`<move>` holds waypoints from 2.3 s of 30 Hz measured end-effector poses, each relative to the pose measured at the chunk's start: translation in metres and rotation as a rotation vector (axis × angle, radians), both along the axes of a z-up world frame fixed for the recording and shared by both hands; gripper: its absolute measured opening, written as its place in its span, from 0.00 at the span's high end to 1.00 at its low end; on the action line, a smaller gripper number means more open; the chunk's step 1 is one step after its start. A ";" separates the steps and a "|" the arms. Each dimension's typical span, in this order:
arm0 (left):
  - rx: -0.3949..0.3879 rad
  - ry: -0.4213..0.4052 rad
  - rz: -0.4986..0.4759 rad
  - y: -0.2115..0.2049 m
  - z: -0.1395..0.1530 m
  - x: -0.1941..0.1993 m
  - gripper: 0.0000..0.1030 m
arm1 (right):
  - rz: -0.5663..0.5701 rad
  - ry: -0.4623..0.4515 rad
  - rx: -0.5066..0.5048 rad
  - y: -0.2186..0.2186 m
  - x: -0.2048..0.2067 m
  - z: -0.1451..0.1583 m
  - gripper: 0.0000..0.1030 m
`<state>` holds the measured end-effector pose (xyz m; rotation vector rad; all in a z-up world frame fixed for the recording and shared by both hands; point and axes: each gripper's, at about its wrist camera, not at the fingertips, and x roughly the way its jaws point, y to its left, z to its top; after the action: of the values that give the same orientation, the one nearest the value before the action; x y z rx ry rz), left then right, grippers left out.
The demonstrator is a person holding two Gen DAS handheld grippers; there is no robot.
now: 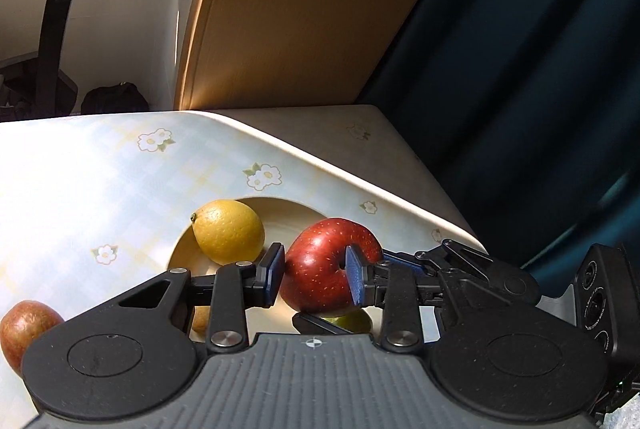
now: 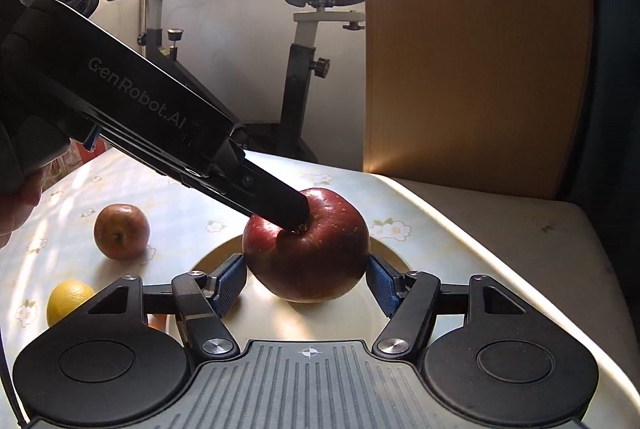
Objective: Organize fruits
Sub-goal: 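Carry the red apple over the plate with the left gripper and release, then withdraw the left gripper from the plate back toward the fruit pile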
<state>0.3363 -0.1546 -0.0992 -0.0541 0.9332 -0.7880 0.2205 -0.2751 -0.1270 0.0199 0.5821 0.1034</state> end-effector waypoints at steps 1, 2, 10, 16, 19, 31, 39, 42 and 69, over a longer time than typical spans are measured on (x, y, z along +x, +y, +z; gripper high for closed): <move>0.008 0.007 -0.008 -0.007 -0.003 0.005 0.67 | -0.004 0.008 -0.001 -0.005 0.004 -0.004 0.40; 0.014 0.011 -0.013 -0.011 -0.005 0.008 0.67 | -0.006 0.013 -0.003 -0.009 0.007 -0.006 0.40; 0.077 0.057 -0.008 -0.038 -0.025 0.027 0.67 | -0.006 0.066 -0.010 -0.021 0.033 -0.035 0.40; 0.112 0.065 0.001 -0.045 -0.034 0.028 0.67 | -0.015 0.091 0.005 -0.022 0.042 -0.048 0.40; 0.119 0.061 0.016 -0.041 -0.029 0.031 0.67 | -0.017 0.084 0.009 -0.022 0.044 -0.049 0.40; 0.115 0.055 0.055 -0.039 -0.010 0.022 0.68 | -0.045 0.112 0.011 -0.023 0.046 -0.048 0.39; 0.090 0.024 0.096 -0.022 0.006 0.014 0.67 | -0.065 0.112 -0.020 -0.016 0.043 -0.039 0.33; 0.090 0.008 0.109 -0.013 0.014 0.007 0.66 | -0.074 0.100 -0.051 -0.010 0.037 -0.033 0.33; 0.145 -0.112 0.255 0.123 0.035 -0.080 0.64 | -0.042 0.004 0.102 0.063 -0.060 -0.013 0.30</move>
<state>0.2567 -0.0315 -0.0640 -0.0023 0.8552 -0.4820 0.1604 -0.2122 -0.1396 0.1314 0.5795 0.0918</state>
